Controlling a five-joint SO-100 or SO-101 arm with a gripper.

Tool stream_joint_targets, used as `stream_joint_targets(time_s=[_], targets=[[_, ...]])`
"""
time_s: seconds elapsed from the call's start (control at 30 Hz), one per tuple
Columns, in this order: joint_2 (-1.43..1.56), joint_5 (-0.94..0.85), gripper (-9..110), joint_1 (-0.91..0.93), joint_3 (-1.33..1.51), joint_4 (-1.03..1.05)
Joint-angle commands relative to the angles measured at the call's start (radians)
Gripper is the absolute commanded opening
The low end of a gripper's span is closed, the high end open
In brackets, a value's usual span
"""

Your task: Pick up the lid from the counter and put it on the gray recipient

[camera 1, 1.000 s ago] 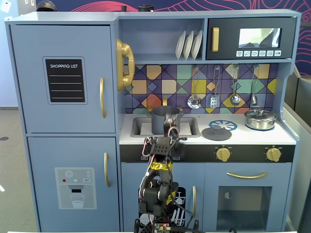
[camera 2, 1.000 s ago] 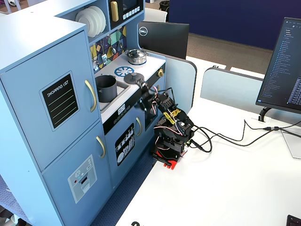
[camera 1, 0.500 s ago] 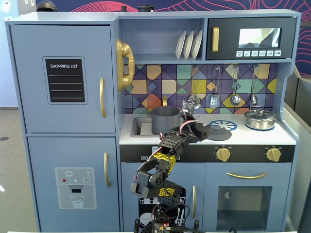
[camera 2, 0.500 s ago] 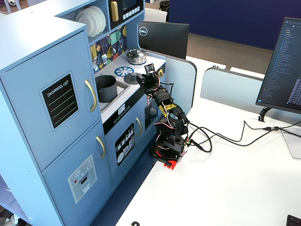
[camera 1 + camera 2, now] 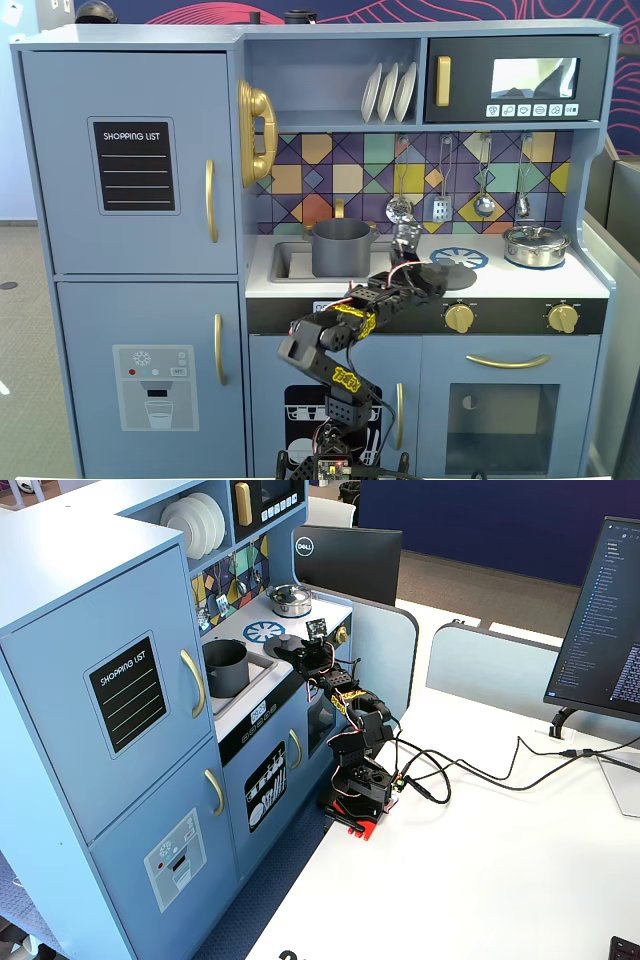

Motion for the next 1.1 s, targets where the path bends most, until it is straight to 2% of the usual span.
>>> stream_joint_targets(time_s=[0.0,0.43,1.07], targets=[[-0.048,0.011,34,0.018,-0.1,-0.048],[-0.244,0.009,33,0.025,-0.256,-0.071],[-0.508,-0.012,28,0.031,-0.359,-0.232]])
